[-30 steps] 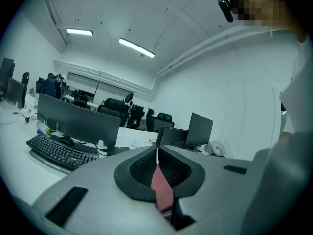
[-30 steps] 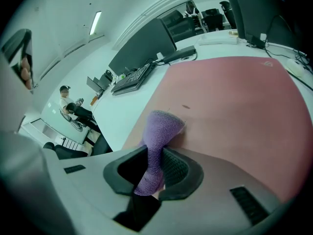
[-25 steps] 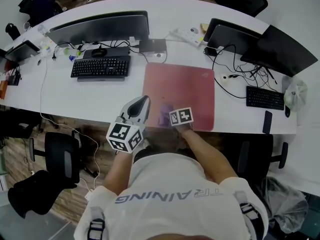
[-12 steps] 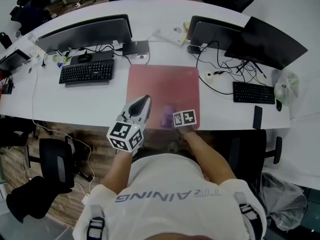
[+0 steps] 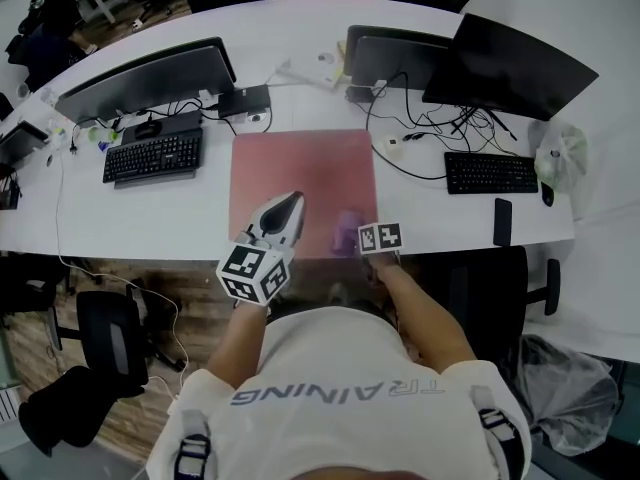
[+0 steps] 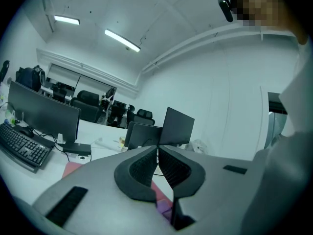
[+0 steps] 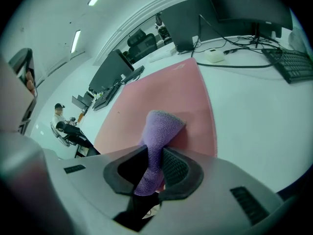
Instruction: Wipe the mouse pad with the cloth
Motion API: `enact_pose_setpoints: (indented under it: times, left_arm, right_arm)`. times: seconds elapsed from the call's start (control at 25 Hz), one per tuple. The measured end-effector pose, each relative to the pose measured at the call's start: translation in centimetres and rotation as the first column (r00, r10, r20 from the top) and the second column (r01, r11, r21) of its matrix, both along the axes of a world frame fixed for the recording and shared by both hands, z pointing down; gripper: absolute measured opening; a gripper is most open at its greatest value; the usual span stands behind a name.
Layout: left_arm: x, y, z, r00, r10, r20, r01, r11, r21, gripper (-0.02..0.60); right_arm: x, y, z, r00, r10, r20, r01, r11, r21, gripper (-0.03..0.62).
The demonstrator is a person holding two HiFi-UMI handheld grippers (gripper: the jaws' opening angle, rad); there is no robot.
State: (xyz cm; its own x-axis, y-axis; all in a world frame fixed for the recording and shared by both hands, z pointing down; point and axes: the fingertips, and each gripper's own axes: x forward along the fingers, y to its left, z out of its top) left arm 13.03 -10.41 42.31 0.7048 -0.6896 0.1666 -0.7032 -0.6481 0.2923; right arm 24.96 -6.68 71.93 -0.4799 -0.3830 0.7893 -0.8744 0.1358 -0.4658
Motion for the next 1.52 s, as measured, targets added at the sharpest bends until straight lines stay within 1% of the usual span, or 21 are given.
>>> enact_pose_setpoints:
  times: [0.36,0.52,0.6,0.68,0.84,0.96,1.04,1.16,1.28,1.4,1.52]
  left_arm:
    - [4.8,0.8,-0.5,0.997,0.077,-0.006,-0.077,0.997,0.011,0.038]
    - [5.8,1.0,-0.7,0.995,0.094,-0.008,-0.094,0.995,0.016,0.038]
    - [5.9,1.1,-0.9,0.995,0.096,-0.008,-0.096,0.995,0.021,0.038]
    - [5.6,1.1,-1.1,0.996,0.094,-0.008,-0.093,0.995,0.026,0.038]
    - [4.5,0.6,-1.5,0.997,0.071,-0.001,-0.071,0.997,0.034,0.038]
    - [2.8,0.1,-2.0,0.999,0.046,0.005,-0.046,0.998,0.047,0.038]
    - [1.6,-0.1,-2.4,1.000,0.028,0.007,-0.028,0.998,0.056,0.038]
    - [-0.3,-0.3,-2.9,1.000,0.000,0.016,-0.001,0.998,0.069,0.038]
    - [-2.5,-0.4,-3.2,0.999,-0.029,0.025,0.027,0.997,0.077,0.038]
    - [-4.6,-0.4,-3.9,0.998,-0.056,0.021,0.054,0.994,0.092,0.038]
    - [-6.8,-0.3,-4.9,0.997,-0.081,0.016,0.079,0.990,0.114,0.038]
  right_arm:
    - [6.4,1.7,-0.1,0.993,0.119,-0.014,-0.119,0.993,-0.002,0.089]
    - [8.6,2.2,-0.6,0.987,0.156,-0.031,-0.156,0.988,0.017,0.089]
    - [9.2,2.1,-1.8,0.985,0.169,-0.038,-0.166,0.984,0.063,0.089]
    - [9.6,1.7,-3.9,0.983,0.181,-0.034,-0.175,0.976,0.129,0.089]
    - [10.0,0.2,-9.1,0.980,0.198,-0.017,-0.186,0.944,0.272,0.089]
    - [9.6,-1.2,-13.2,0.979,0.205,0.000,-0.190,0.907,0.377,0.089]
    - [9.1,-2.1,-16.1,0.978,0.207,0.010,-0.190,0.875,0.446,0.089]
    - [8.3,-3.4,-20.6,0.977,0.212,-0.012,-0.169,0.811,0.559,0.089]
    - [6.5,-4.2,-25.0,0.980,0.197,-0.015,-0.139,0.745,0.652,0.089]
    - [4.0,-4.5,-29.1,0.986,0.164,-0.028,-0.092,0.681,0.727,0.089]
    - [1.2,-4.4,-32.7,0.992,0.125,-0.034,-0.052,0.620,0.783,0.089]
